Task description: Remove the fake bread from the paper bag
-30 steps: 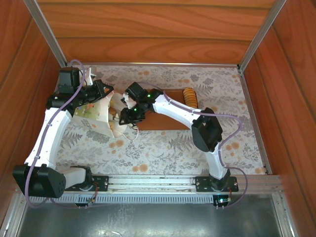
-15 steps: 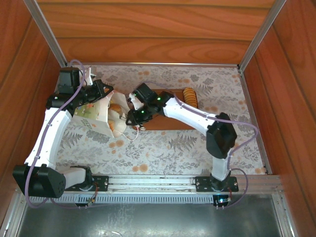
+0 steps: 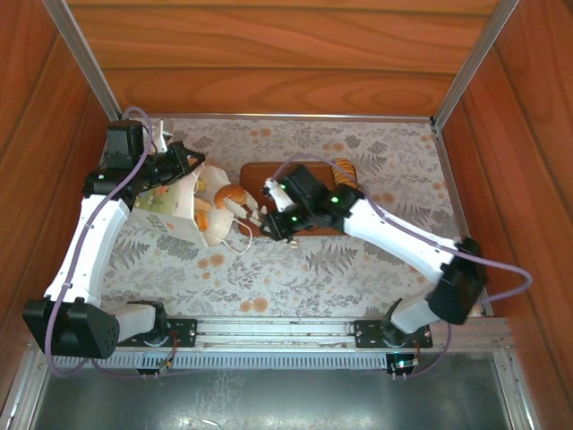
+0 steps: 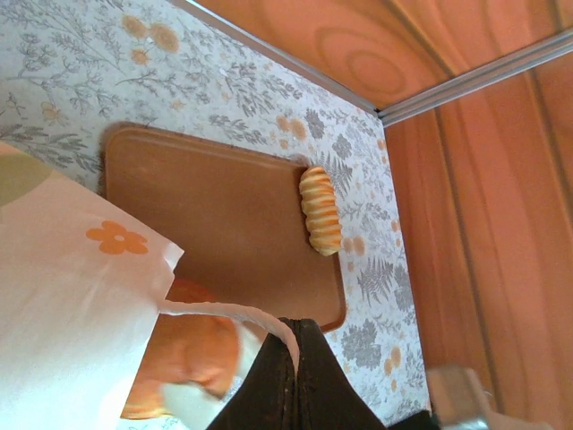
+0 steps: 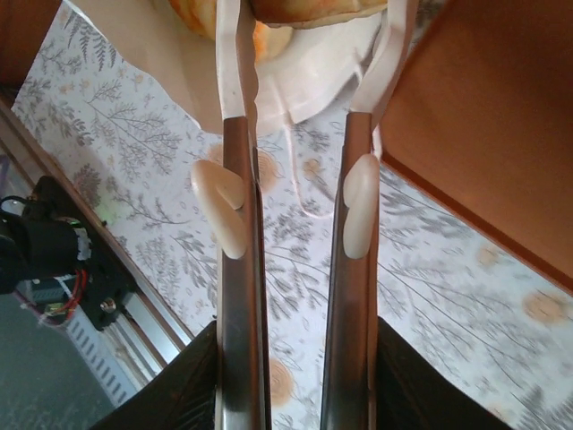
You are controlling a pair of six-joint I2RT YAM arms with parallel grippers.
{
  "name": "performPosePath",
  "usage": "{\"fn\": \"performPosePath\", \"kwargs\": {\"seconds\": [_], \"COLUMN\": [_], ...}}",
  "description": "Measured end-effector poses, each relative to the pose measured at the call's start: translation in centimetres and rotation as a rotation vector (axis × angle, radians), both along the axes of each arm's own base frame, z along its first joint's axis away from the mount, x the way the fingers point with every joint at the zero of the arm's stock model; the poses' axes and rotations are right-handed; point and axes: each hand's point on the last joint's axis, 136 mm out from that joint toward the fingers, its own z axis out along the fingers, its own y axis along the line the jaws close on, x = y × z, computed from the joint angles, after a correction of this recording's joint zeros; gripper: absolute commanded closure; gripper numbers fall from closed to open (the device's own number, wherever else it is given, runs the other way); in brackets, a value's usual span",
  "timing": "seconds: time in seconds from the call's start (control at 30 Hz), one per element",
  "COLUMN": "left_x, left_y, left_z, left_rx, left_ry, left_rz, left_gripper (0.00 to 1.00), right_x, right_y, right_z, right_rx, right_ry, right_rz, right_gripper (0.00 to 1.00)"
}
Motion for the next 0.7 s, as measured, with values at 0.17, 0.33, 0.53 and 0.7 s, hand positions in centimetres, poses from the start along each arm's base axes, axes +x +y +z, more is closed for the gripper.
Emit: {"fn": "performPosePath", "kwargs": {"seconds": [0.17, 0.33, 0.53, 0.7], "left_x": [0.4, 0.5, 0.6, 0.6], "left_y": [0.1, 0.1, 0.0, 0.0], "left_z": [0.1, 0.1, 0.3, 0.3], "left_rx": [-0.005, -0.007, -0.009, -0.009], "left_ry": [-0.004, -0.004, -0.017, -0.017], "left_rz": [0.013, 0.013, 0.013, 0.013], "left_gripper": [1.0, 1.0, 1.0, 1.0], "right_x": [-0.2, 1.4, 1.0, 0.9], "right_y": [-5.3, -11.4, -15.6, -15.9], "right_z": [0.6, -3.3, -7.7, -8.0], "right_rx": [-0.042, -0.181, -0.343, -0.367], "right_ry": [-0.066, 0.014, 0.12, 0.127], "right_rz": [-0.119, -0.325, -0.429, -0.431], "right_gripper": [0.61, 0.61, 0.58, 0.52]}}
